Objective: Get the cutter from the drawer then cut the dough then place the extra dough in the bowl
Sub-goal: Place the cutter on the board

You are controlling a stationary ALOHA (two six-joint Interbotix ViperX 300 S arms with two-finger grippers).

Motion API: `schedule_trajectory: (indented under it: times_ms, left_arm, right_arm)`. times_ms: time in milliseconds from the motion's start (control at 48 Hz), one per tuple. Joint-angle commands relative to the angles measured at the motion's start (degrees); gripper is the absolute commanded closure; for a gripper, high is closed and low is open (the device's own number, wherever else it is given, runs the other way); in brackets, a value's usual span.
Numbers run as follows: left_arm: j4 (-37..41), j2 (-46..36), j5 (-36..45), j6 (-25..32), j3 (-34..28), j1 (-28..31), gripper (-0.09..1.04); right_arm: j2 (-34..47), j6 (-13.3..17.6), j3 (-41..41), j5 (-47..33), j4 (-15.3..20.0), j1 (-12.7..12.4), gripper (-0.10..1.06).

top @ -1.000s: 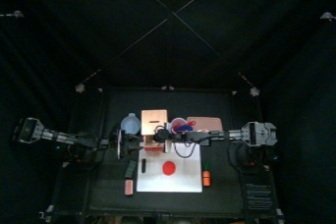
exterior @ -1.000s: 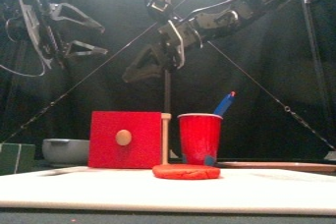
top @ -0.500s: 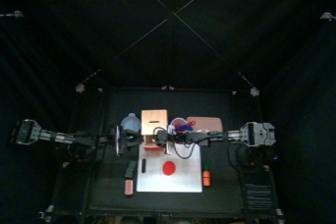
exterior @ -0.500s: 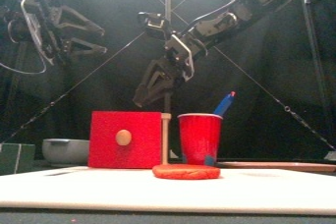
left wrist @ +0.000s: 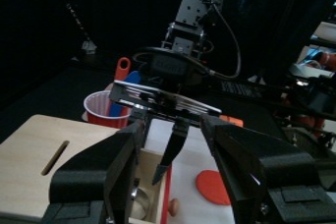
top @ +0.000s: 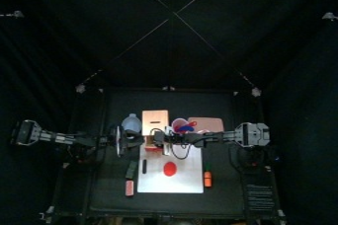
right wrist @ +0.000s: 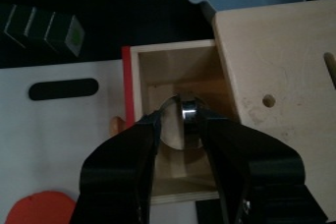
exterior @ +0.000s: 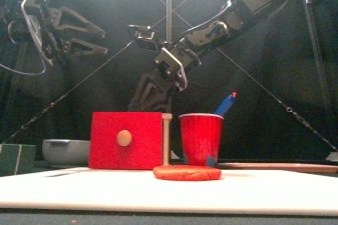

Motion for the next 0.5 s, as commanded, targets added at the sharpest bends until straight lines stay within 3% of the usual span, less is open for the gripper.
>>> schedule_trajectory:
  times_ms: [21, 500]
  left_arm:
    - [0.0, 0.0, -0.6, 0.0, -0.5, 0.2, 0.09]
    - [-0.7, 0.0, -0.6, -0.2, -0.1, -0.1, 0.09]
  right_arm:
    - [-1.3, 0.0, -1.4, 0.0, 0.0, -0.7, 0.23]
    - [0.6, -0.2, -2.0, 1.8, 0.1, -1.1, 0.23]
